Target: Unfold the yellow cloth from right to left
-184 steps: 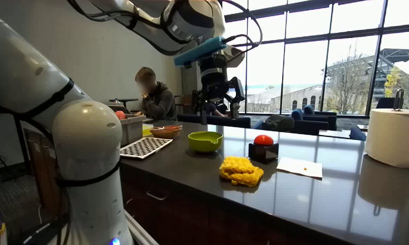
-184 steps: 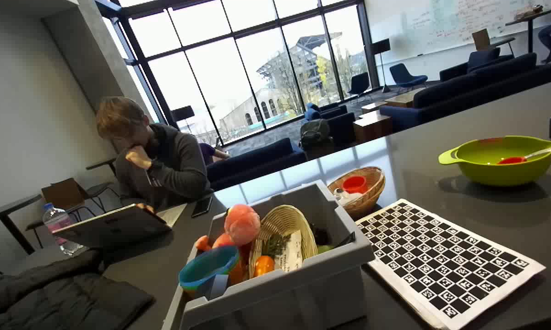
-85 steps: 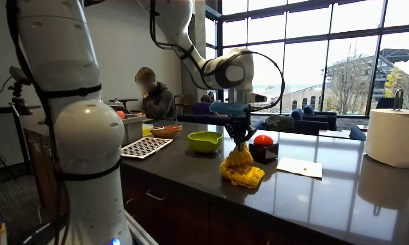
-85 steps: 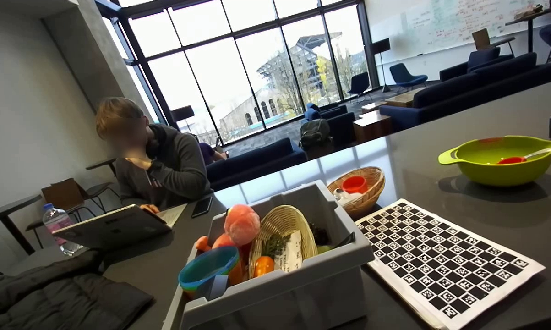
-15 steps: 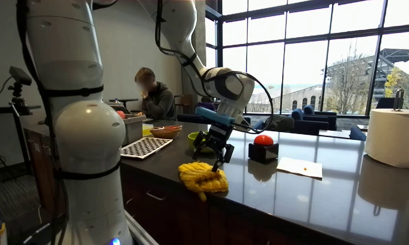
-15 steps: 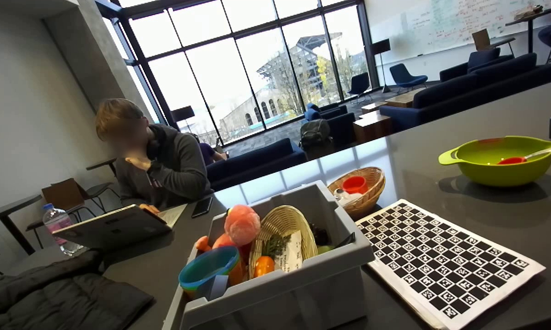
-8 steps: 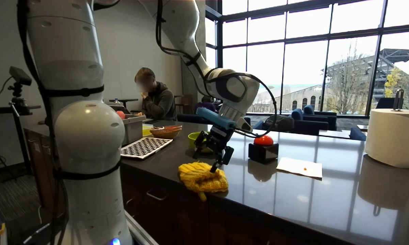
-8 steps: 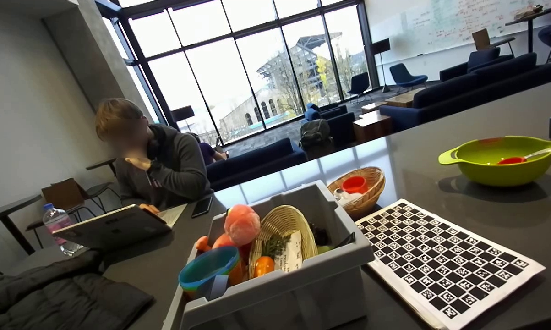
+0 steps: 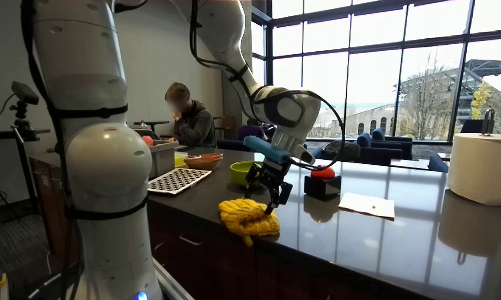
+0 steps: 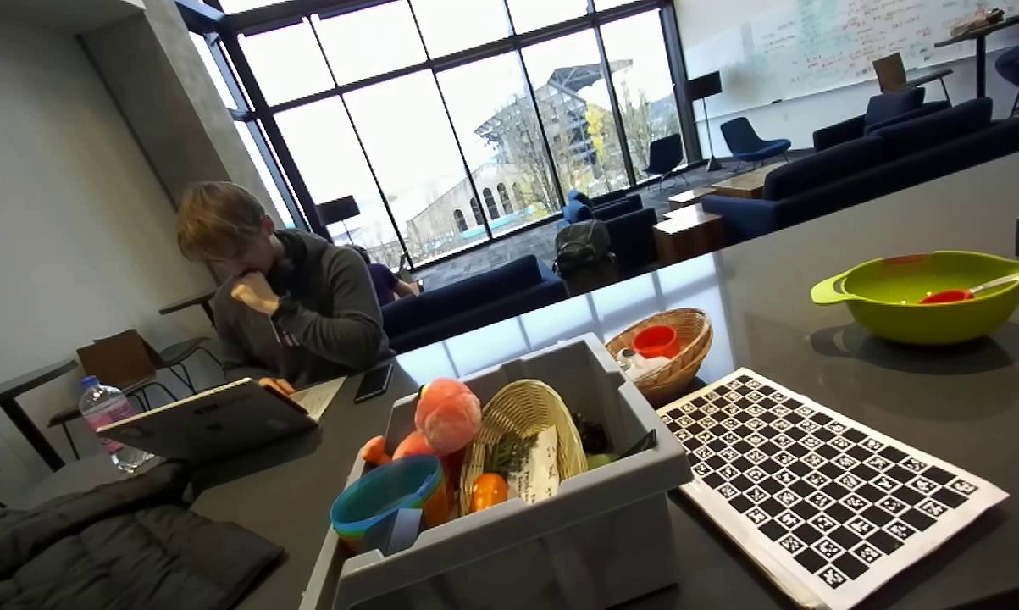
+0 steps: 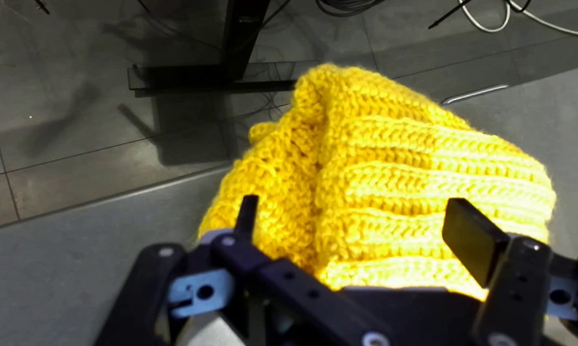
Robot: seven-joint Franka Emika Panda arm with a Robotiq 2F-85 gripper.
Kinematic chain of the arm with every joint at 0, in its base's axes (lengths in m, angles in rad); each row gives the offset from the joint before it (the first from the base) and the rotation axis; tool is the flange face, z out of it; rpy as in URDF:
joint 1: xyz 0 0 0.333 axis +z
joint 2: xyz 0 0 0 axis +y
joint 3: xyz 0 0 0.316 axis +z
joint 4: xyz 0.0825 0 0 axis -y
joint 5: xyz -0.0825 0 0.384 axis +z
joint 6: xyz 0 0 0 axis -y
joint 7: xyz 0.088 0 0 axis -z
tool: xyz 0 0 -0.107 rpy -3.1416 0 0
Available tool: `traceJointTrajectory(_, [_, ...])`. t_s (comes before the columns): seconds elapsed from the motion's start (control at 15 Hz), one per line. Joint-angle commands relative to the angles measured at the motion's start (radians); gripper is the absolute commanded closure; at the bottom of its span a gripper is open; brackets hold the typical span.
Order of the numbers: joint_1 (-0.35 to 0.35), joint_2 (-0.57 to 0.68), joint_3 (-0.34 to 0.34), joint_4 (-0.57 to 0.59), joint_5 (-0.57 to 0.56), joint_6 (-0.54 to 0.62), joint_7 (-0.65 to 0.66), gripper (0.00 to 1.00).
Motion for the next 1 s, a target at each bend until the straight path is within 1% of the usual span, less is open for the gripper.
traceJointTrajectory(0.0, [-0.011, -0.007, -0.003, -0.018, 0.02, 0.046, 0.028, 0.02])
traceJointTrajectory(0.13, [-0.012, -0.014, -0.004, -0.024, 0.018, 0.057, 0.048, 0.03])
traceJointTrajectory(0.2, [-0.012, -0.016, -0.003, -0.028, 0.015, 0.067, 0.057, 0.05])
traceJointTrajectory(0.47, [-0.01, -0.029, -0.001, -0.037, 0.009, 0.088, 0.087, 0.04])
traceJointTrajectory(0.8, [0.002, -0.026, 0.012, -0.043, 0.01, 0.103, 0.1, 0.07])
traceJointTrajectory(0.87, [0.007, -0.022, 0.018, -0.042, 0.013, 0.103, 0.098, 0.04])
traceJointTrajectory(0.93, [0.01, -0.019, 0.022, -0.042, 0.017, 0.103, 0.096, 0.05])
